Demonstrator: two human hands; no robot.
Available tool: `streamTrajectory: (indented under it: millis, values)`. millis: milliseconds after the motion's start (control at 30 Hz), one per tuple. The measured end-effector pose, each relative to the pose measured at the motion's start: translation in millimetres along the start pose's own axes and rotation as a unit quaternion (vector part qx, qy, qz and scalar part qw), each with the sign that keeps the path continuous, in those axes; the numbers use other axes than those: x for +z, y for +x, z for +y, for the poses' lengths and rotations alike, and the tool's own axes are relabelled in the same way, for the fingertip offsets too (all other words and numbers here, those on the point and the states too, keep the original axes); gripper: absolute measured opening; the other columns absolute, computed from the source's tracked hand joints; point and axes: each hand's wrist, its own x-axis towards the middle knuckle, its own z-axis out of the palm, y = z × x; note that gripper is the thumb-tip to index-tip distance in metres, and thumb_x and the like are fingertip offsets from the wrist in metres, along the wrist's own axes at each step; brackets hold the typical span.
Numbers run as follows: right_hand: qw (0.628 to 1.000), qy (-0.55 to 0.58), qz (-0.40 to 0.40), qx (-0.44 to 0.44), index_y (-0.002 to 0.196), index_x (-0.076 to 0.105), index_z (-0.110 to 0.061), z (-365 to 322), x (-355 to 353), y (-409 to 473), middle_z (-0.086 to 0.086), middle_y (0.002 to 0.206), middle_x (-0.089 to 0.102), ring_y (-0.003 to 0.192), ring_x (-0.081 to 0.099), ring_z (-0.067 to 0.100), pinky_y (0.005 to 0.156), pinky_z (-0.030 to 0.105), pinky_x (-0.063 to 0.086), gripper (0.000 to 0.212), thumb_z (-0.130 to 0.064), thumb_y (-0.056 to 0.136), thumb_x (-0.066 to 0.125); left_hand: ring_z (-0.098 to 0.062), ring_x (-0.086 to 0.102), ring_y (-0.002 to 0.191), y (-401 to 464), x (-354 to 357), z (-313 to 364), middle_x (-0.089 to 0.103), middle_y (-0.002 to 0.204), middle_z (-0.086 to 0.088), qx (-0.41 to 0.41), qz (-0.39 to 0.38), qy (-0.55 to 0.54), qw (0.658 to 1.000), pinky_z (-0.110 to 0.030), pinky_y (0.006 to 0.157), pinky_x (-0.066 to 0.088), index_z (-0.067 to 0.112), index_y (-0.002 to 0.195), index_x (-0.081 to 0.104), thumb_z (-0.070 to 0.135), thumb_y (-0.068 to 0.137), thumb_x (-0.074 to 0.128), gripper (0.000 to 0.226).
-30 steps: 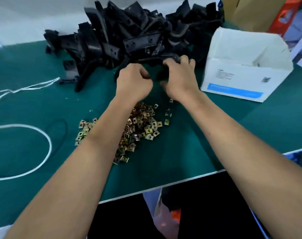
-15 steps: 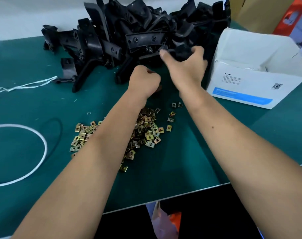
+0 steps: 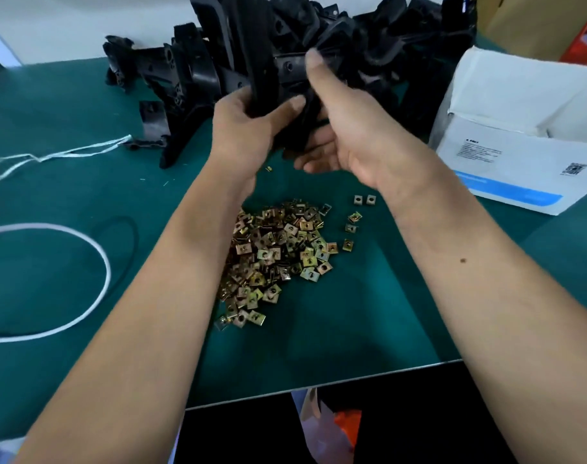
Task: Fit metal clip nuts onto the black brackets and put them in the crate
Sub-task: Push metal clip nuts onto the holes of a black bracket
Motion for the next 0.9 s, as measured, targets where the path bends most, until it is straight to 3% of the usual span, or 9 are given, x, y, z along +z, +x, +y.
streamTrajectory:
  millis: [67,133,233,367,467,533,600,733,900]
  values:
    - [0.996,-0.087,-0.017,-0.014,0.122,0.061,-0.003,7,9,5,0.022,0.095,0.076,0.065,0.076,0.034,0.055,0.035,0.060,0.069,-0.067,0.096,0.053,-0.014,0.076,0.092,-1,-16,-3,0.080,0.095,0.003,0.038,0.007,0.098,0.994,-0.031,0.081,0.061,0.015,0.099,0.074,0.016,0.086,0.082,0.015]
    - [0.981,-0.186,-0.022,-0.040,0.114,0.062,-0.002,16,16,9,0.017,0.083,0.076,0.060,0.075,0.031,0.053,0.037,0.061,0.064,-0.063,0.097,0.056,-0.007,0.075,0.091,-3,-32,-5,0.079,0.094,0.008,0.053,0.018,0.133,0.990,-0.025,0.078,0.060,0.016,0.100,0.075,0.016,0.086,0.081,0.016]
    - [0.936,-0.332,-0.049,-0.107,0.095,0.070,-0.013,22,19,13,0.001,0.070,0.076,0.056,0.072,0.016,0.049,0.025,0.053,0.049,-0.061,0.096,0.059,-0.011,0.074,0.100,-3,-57,-11,0.078,0.105,0.005,0.072,0.059,0.130,0.987,-0.031,0.089,0.060,0.011,0.110,0.073,0.014,0.089,0.078,0.022]
    - [0.868,-0.416,-0.207,-0.177,0.090,0.078,-0.029,21,31,10,-0.017,0.078,0.073,0.071,0.065,-0.005,0.069,0.018,0.048,0.021,-0.050,0.084,0.080,-0.023,0.073,0.107,0,-82,-15,0.076,0.114,-0.007,0.052,0.075,0.080,0.993,-0.046,0.096,0.059,0.003,0.121,0.066,0.007,0.096,0.068,0.025]
    - [0.837,-0.420,-0.314,-0.154,0.097,0.076,-0.035,25,49,10,-0.028,0.080,0.069,0.072,0.062,-0.008,0.062,0.010,0.043,0.031,-0.054,0.074,0.086,-0.022,0.070,0.106,0,-92,-20,0.072,0.114,-0.008,0.020,0.082,0.055,0.995,-0.052,0.098,0.056,0.007,0.118,0.061,0.005,0.096,0.065,0.022]
    - [0.824,-0.438,-0.326,-0.150,0.099,0.075,-0.037,29,52,13,-0.030,0.079,0.066,0.070,0.059,-0.008,0.058,0.009,0.041,0.036,-0.056,0.070,0.087,-0.024,0.068,0.108,0,-91,-21,0.068,0.117,-0.014,0.002,0.089,0.041,0.995,-0.054,0.099,0.055,0.014,0.118,0.058,0.007,0.093,0.069,0.027]
    - [0.828,-0.429,-0.328,-0.152,0.097,0.076,-0.036,32,50,17,-0.024,0.078,0.067,0.068,0.059,-0.006,0.059,0.009,0.041,0.028,-0.050,0.075,0.086,-0.031,0.066,0.112,-1,-90,-21,0.065,0.123,-0.020,-0.004,0.082,0.028,0.996,-0.055,0.098,0.055,0.015,0.118,0.056,0.008,0.087,0.075,0.037]
    - [0.860,-0.363,-0.316,-0.171,0.092,0.078,-0.027,40,39,18,-0.019,0.080,0.073,0.071,0.063,-0.007,0.067,0.007,0.043,0.005,-0.029,0.088,0.081,-0.024,0.066,0.097,-4,-87,-24,0.064,0.104,-0.011,-0.008,0.060,0.001,0.998,-0.053,0.093,0.059,0.011,0.113,0.051,0.001,0.078,0.084,0.049]
    - [0.908,-0.272,-0.268,-0.173,0.094,0.075,-0.020,50,30,19,-0.002,0.089,0.077,0.081,0.069,0.010,0.081,0.026,0.055,0.007,-0.026,0.092,0.077,-0.031,0.067,0.097,-8,-83,-22,0.065,0.103,-0.013,-0.030,0.053,-0.064,0.996,-0.056,0.092,0.057,0.016,0.102,0.049,0.001,0.069,0.085,0.051]
